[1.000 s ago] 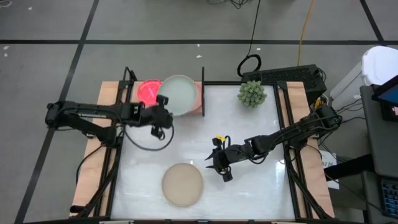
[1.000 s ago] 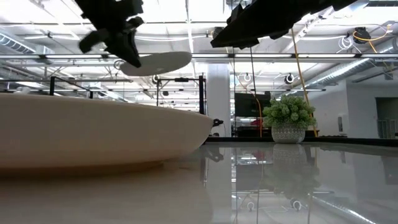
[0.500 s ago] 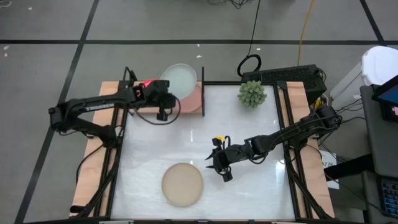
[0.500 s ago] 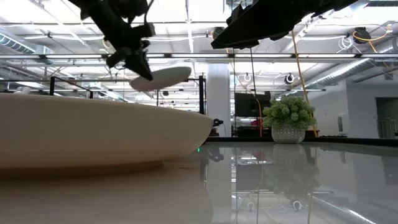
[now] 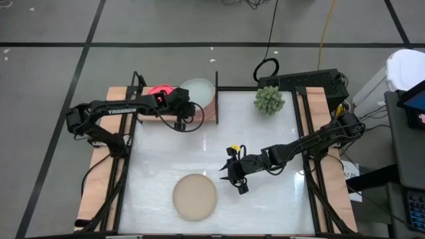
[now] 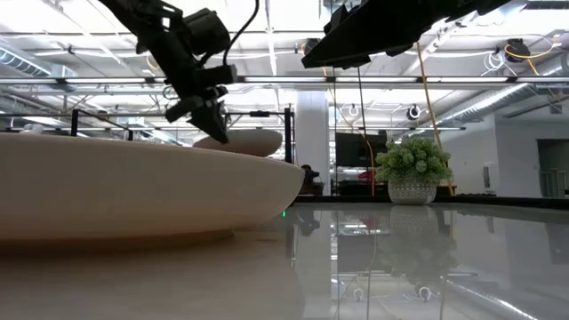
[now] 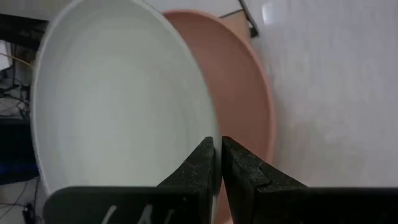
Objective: Place and stack plates onto a shelf
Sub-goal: Stack the gray plate on top of the brown plate on the shelf
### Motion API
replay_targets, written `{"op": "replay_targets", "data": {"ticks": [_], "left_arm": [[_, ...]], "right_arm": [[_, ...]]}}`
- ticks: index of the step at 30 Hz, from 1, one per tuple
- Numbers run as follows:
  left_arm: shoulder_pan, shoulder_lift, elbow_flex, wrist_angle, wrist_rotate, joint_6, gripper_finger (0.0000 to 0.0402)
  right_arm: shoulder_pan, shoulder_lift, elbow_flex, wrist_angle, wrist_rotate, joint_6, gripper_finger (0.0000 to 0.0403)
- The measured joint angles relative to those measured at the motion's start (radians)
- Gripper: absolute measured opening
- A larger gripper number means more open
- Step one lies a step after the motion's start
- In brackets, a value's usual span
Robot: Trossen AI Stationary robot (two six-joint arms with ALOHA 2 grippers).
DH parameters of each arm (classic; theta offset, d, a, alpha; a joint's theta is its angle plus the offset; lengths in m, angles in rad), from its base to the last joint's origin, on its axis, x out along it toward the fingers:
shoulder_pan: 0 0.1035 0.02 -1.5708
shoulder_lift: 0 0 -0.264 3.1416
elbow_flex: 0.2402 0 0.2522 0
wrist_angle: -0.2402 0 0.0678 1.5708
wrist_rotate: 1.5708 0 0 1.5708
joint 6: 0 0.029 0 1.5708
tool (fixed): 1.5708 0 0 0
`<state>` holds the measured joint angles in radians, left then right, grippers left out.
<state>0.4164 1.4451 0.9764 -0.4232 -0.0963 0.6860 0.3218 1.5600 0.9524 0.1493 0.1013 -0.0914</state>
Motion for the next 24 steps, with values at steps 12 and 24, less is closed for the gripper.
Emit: {"op": "replay_targets", "data": {"ticks": [12,24], "left_arm": [[-0.005,0.043,0.001,0.063,0.012,-0.063,0.0032],[-0.027,0.043,0.001,0.064,0.024,-0.132,0.0117]], "right_arm": [[0.001,0.0,0.0,-0.004,0.0,0.0,0.013],[0.001,0.0,0.0,-0.004,0.001,0.0,0.013]]}}
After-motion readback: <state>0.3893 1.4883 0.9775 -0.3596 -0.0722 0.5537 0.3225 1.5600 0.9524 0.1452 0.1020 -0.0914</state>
